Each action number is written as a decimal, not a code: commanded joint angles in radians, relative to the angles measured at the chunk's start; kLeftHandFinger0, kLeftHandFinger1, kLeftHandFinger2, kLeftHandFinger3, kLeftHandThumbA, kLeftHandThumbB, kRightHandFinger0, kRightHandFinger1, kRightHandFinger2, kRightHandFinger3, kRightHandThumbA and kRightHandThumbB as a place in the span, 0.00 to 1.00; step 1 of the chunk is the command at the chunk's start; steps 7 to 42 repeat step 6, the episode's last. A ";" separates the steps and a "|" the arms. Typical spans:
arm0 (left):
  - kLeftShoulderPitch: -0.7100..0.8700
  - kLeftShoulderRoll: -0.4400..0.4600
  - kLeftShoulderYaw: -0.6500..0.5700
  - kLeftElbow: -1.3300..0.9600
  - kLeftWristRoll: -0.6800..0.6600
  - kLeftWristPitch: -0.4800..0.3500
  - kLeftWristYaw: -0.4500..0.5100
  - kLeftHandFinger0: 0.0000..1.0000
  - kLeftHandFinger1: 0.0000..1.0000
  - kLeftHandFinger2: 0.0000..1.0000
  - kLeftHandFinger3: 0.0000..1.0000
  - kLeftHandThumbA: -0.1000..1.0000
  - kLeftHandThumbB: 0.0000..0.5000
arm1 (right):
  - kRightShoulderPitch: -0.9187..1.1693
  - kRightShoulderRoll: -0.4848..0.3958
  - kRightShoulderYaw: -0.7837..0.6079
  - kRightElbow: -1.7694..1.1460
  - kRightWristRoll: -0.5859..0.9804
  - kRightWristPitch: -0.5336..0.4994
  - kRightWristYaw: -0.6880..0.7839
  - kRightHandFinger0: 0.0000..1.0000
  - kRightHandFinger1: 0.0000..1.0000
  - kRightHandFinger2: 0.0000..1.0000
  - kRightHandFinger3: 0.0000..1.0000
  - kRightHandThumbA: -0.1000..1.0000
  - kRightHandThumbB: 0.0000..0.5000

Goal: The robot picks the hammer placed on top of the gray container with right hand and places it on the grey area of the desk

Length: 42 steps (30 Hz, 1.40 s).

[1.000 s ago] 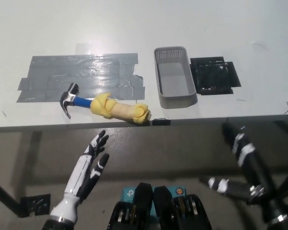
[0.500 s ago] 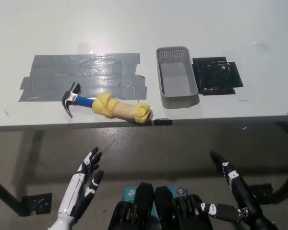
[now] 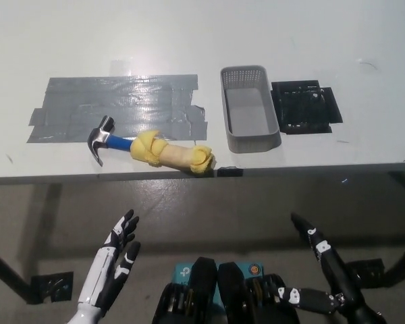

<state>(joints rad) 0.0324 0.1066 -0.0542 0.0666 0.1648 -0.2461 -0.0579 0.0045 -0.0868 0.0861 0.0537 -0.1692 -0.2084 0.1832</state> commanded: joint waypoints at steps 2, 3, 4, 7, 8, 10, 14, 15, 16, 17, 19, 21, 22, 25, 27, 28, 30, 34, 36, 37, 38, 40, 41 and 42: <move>0.000 -0.003 0.007 -0.033 -0.006 -0.010 0.015 1.00 1.00 1.00 1.00 0.90 0.23 | -0.024 -0.011 0.007 -0.011 -0.012 -0.035 -0.024 1.00 1.00 1.00 1.00 1.00 0.46; -0.001 -0.003 0.007 -0.032 -0.004 -0.011 0.017 1.00 1.00 1.00 1.00 0.90 0.23 | -0.025 -0.011 0.007 -0.010 -0.012 -0.032 -0.023 1.00 1.00 1.00 1.00 1.00 0.48; 0.000 -0.004 0.008 -0.034 -0.003 -0.005 0.017 1.00 1.00 1.00 1.00 0.90 0.23 | -0.025 -0.011 0.007 -0.012 -0.011 -0.028 -0.022 1.00 1.00 1.00 1.00 1.00 0.48; 0.001 -0.003 0.007 -0.037 -0.004 -0.001 0.014 1.00 1.00 1.00 1.00 0.90 0.22 | -0.024 -0.013 0.008 -0.014 -0.012 -0.025 -0.021 1.00 1.00 1.00 1.00 1.00 0.49; 0.001 -0.003 0.007 -0.037 -0.004 -0.001 0.014 1.00 1.00 1.00 1.00 0.90 0.22 | -0.024 -0.013 0.008 -0.014 -0.012 -0.025 -0.021 1.00 1.00 1.00 1.00 1.00 0.49; 0.001 -0.003 0.007 -0.037 -0.004 -0.001 0.014 1.00 1.00 1.00 1.00 0.90 0.22 | -0.024 -0.013 0.008 -0.014 -0.012 -0.025 -0.021 1.00 1.00 1.00 1.00 1.00 0.49; 0.001 -0.003 0.007 -0.037 -0.004 -0.001 0.014 1.00 1.00 1.00 1.00 0.90 0.22 | -0.024 -0.013 0.008 -0.014 -0.012 -0.025 -0.021 1.00 1.00 1.00 1.00 1.00 0.49; 0.001 -0.003 0.007 -0.037 -0.004 -0.001 0.014 1.00 1.00 1.00 1.00 0.90 0.22 | -0.024 -0.013 0.008 -0.014 -0.012 -0.025 -0.021 1.00 1.00 1.00 1.00 1.00 0.49; 0.001 -0.003 0.007 -0.037 -0.004 -0.001 0.014 1.00 1.00 1.00 1.00 0.90 0.22 | -0.024 -0.013 0.008 -0.014 -0.012 -0.025 -0.021 1.00 1.00 1.00 1.00 1.00 0.49; 0.001 -0.003 0.007 -0.037 -0.004 -0.001 0.014 1.00 1.00 1.00 1.00 0.90 0.22 | -0.024 -0.013 0.008 -0.014 -0.012 -0.025 -0.021 1.00 1.00 1.00 1.00 1.00 0.49; 0.001 -0.003 0.007 -0.037 -0.004 -0.001 0.014 1.00 1.00 1.00 1.00 0.90 0.22 | -0.024 -0.013 0.008 -0.014 -0.012 -0.025 -0.021 1.00 1.00 1.00 1.00 1.00 0.49; 0.001 -0.003 0.007 -0.037 -0.004 -0.001 0.014 1.00 1.00 1.00 1.00 0.90 0.22 | -0.024 -0.013 0.008 -0.014 -0.012 -0.025 -0.021 1.00 1.00 1.00 1.00 1.00 0.49; 0.001 -0.003 0.007 -0.037 -0.004 -0.001 0.014 1.00 1.00 1.00 1.00 0.90 0.22 | -0.024 -0.013 0.008 -0.014 -0.012 -0.025 -0.021 1.00 1.00 1.00 1.00 1.00 0.49; 0.001 -0.003 0.007 -0.037 -0.004 -0.001 0.014 1.00 1.00 1.00 1.00 0.90 0.22 | -0.024 -0.013 0.008 -0.014 -0.012 -0.025 -0.021 1.00 1.00 1.00 1.00 1.00 0.49; 0.001 -0.003 0.007 -0.037 -0.004 -0.001 0.014 1.00 1.00 1.00 1.00 0.90 0.22 | -0.024 -0.013 0.008 -0.014 -0.012 -0.025 -0.021 1.00 1.00 1.00 1.00 1.00 0.49; 0.001 -0.003 0.007 -0.037 -0.004 -0.001 0.014 1.00 1.00 1.00 1.00 0.90 0.22 | -0.024 -0.013 0.008 -0.014 -0.012 -0.025 -0.021 1.00 1.00 1.00 1.00 1.00 0.49; 0.001 -0.003 0.007 -0.037 -0.004 -0.001 0.014 1.00 1.00 1.00 1.00 0.90 0.22 | -0.024 -0.013 0.008 -0.014 -0.012 -0.025 -0.021 1.00 1.00 1.00 1.00 1.00 0.49; 0.001 -0.003 0.007 -0.037 -0.004 -0.001 0.014 1.00 1.00 1.00 1.00 0.90 0.22 | -0.024 -0.013 0.008 -0.014 -0.012 -0.025 -0.021 1.00 1.00 1.00 1.00 1.00 0.49; 0.001 -0.003 0.007 -0.037 -0.004 -0.001 0.014 1.00 1.00 1.00 1.00 0.90 0.22 | -0.024 -0.013 0.008 -0.014 -0.012 -0.025 -0.021 1.00 1.00 1.00 1.00 1.00 0.49; 0.001 -0.003 0.007 -0.037 -0.004 -0.001 0.014 1.00 1.00 1.00 1.00 0.90 0.22 | -0.024 -0.013 0.008 -0.014 -0.012 -0.025 -0.021 1.00 1.00 1.00 1.00 1.00 0.49; 0.001 -0.003 0.007 -0.037 -0.004 -0.001 0.014 1.00 1.00 1.00 1.00 0.90 0.22 | -0.024 -0.013 0.008 -0.014 -0.012 -0.025 -0.021 1.00 1.00 1.00 1.00 1.00 0.49; 0.001 -0.003 0.007 -0.037 -0.004 -0.001 0.014 1.00 1.00 1.00 1.00 0.90 0.22 | -0.024 -0.013 0.008 -0.014 -0.012 -0.025 -0.021 1.00 1.00 1.00 1.00 1.00 0.49; 0.001 -0.003 0.007 -0.037 -0.004 -0.001 0.014 1.00 1.00 1.00 1.00 0.90 0.22 | -0.024 -0.013 0.008 -0.014 -0.012 -0.025 -0.021 1.00 1.00 1.00 1.00 1.00 0.49; 0.001 -0.003 0.007 -0.037 -0.004 -0.001 0.014 1.00 1.00 1.00 1.00 0.90 0.22 | -0.024 -0.013 0.008 -0.014 -0.012 -0.025 -0.021 1.00 1.00 1.00 1.00 1.00 0.49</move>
